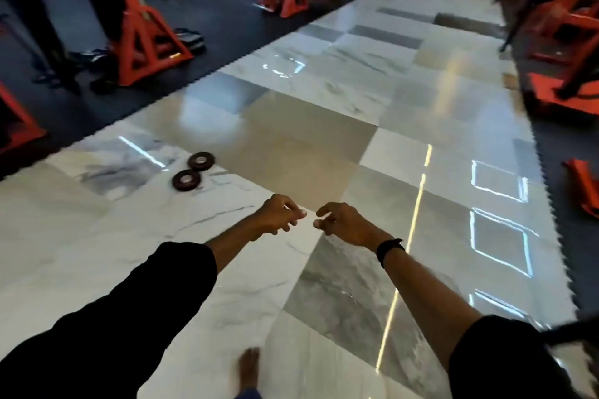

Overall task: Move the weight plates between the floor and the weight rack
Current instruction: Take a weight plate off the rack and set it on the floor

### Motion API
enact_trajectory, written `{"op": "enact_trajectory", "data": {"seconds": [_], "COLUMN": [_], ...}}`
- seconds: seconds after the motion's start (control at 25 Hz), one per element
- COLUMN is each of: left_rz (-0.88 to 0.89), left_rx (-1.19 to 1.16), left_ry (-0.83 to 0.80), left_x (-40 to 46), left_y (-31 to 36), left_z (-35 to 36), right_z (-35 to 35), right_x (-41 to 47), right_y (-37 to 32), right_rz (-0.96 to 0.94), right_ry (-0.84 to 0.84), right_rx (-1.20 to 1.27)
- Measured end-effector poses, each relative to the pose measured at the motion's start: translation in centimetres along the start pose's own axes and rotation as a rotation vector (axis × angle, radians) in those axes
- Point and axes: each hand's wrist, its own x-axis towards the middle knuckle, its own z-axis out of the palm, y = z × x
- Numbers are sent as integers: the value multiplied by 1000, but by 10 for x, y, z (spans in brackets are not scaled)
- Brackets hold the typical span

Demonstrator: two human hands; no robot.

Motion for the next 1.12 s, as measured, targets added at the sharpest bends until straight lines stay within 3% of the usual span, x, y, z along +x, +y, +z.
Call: {"op": "enact_trajectory", "data": {"seconds": [0.32,0.56,0.88,1.12], "left_rz": [-98,-141,-143,-90], "left_rx": [-161,-235,-282,-267], "left_ry": [228,348,357,424], "left_x": [26,61,149,271], "left_y": [-76,-99,-106,-66], "left_z": [-162,-264,-329,-401], "right_z": [65,92,96,39], "right_x": [158,258,383,512], "right_y": [-128,-204,-228,-246], "right_rz": [-149,-203,-198,-276], "right_ry": [-157,-181,-225,-159], "right_rx": [-43,-37,-48,-27]}}
